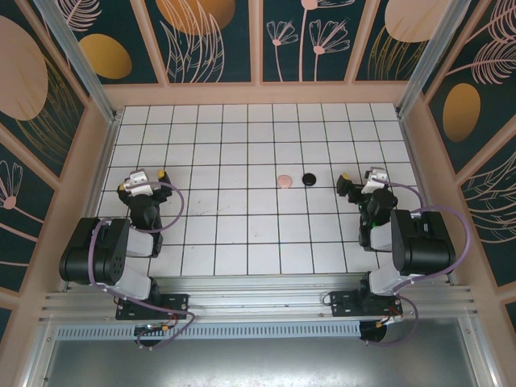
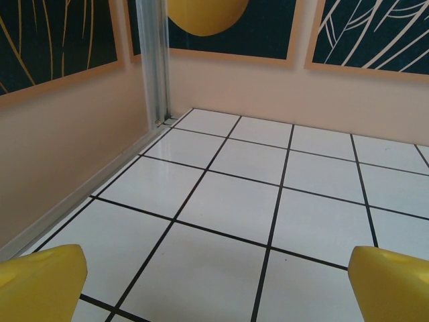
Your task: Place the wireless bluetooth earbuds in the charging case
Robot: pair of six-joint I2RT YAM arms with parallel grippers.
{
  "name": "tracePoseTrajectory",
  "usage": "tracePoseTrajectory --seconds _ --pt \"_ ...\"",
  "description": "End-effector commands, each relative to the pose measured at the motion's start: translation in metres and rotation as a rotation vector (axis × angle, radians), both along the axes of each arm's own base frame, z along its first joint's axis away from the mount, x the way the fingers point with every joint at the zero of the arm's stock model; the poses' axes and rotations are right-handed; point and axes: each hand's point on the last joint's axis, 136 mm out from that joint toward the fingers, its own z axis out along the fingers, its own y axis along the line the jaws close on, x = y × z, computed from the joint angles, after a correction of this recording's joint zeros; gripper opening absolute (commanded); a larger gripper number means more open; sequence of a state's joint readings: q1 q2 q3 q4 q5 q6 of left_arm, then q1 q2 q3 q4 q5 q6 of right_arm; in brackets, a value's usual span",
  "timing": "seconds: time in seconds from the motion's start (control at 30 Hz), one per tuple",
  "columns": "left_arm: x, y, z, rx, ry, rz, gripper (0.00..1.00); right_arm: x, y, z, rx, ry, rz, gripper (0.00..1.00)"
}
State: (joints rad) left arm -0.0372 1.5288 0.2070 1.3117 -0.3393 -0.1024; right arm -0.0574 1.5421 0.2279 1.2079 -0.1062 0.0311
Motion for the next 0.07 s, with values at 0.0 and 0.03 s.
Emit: tracePoseTrajectory --seconds 0.0,0.03 --pt "0.0016 -0.0008 0.0066 -0.015 -0.025 -0.009 0.99 0.0039 0.0001 0.0127 -0.019 -0.046 0.004 0.99" --pt "0.0016 -0.0006 0.0065 -0.016 -0.025 -0.009 0.99 0.0039 -0.0003 0.0126 -0.019 -0.046 0.003 0.99"
